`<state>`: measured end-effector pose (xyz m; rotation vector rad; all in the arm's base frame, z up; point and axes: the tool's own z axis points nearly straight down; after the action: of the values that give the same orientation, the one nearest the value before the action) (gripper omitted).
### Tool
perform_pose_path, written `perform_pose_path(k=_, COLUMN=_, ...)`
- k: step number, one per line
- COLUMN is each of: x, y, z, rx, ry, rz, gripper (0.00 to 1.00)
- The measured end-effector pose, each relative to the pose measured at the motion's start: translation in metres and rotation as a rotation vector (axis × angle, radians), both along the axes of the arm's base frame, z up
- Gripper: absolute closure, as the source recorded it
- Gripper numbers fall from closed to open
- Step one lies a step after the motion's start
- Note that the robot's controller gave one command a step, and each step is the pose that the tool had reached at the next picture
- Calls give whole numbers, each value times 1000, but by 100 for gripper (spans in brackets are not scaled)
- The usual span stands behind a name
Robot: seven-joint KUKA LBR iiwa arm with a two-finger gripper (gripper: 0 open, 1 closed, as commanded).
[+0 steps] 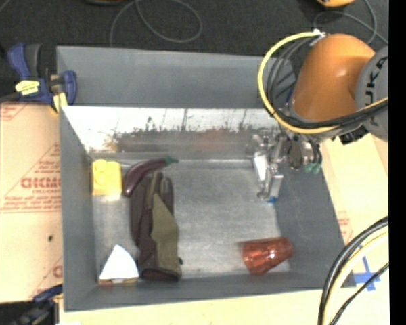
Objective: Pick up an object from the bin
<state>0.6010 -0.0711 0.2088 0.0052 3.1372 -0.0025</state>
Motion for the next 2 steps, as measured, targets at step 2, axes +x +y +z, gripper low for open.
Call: perform_pose_path(k=2, x=-50, y=-27, z=-62, rx=2, ry=14, rz=67, gripper=0)
